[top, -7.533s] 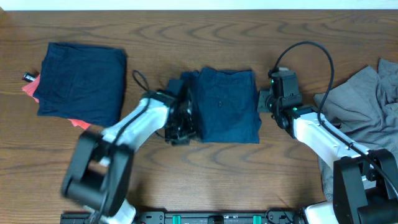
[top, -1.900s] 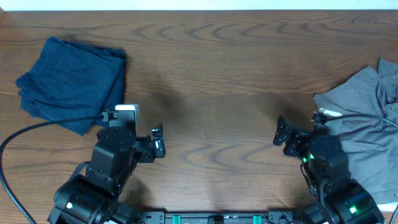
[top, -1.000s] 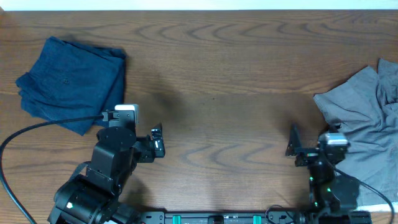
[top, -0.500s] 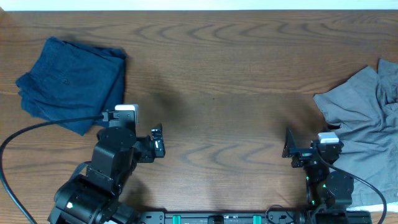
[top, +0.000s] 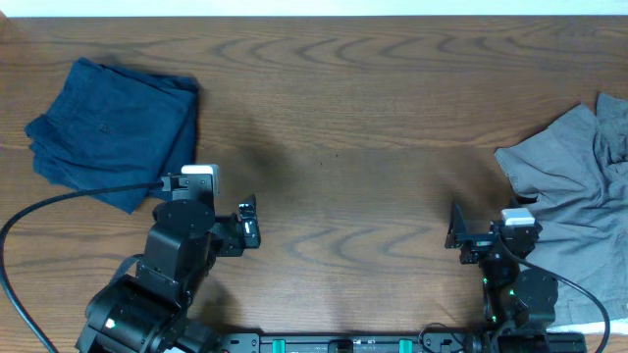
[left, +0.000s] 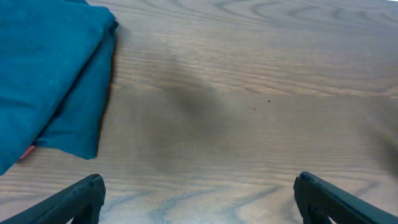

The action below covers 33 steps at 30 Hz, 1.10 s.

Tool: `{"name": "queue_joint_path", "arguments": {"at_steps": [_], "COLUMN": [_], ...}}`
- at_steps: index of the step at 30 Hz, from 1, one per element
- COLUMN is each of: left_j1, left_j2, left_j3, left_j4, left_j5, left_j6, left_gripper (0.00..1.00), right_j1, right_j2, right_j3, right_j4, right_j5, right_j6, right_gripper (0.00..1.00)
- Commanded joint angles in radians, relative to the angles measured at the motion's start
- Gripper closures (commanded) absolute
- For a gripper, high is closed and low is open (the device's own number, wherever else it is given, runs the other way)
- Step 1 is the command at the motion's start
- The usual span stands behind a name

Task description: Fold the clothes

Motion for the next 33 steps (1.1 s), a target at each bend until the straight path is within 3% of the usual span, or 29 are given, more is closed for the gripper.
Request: {"name": "queue_joint_path", "arguments": {"at_steps": [1,25,33], "left_j1": [-0.004,-0.003,0.053], "left_j2": [0.000,-0.009,-0.156], "left_j3": [-0.009,-0.011,-0.123], "left_j4": [0.002,-0.003,-0.004], "left_j5": [-0.012,-0.011,-0.040], "left_j6": [-0.001,-0.001,0.042], "left_gripper": [0.02,0.02,0.02], "right_j1": [-0.008,-0.008,-0.008], "right_j2": [0.007,0.007,0.007], "right_j3": [0.002,0.002,0.002], "right_j4": [-0.010,-0.010,-0.010], "right_j5": [-0.006,-0.006,-0.006], "right_j6": [-0.014,-0.014,-0.014], "right_gripper": [0.01,0.01,0.01]}}
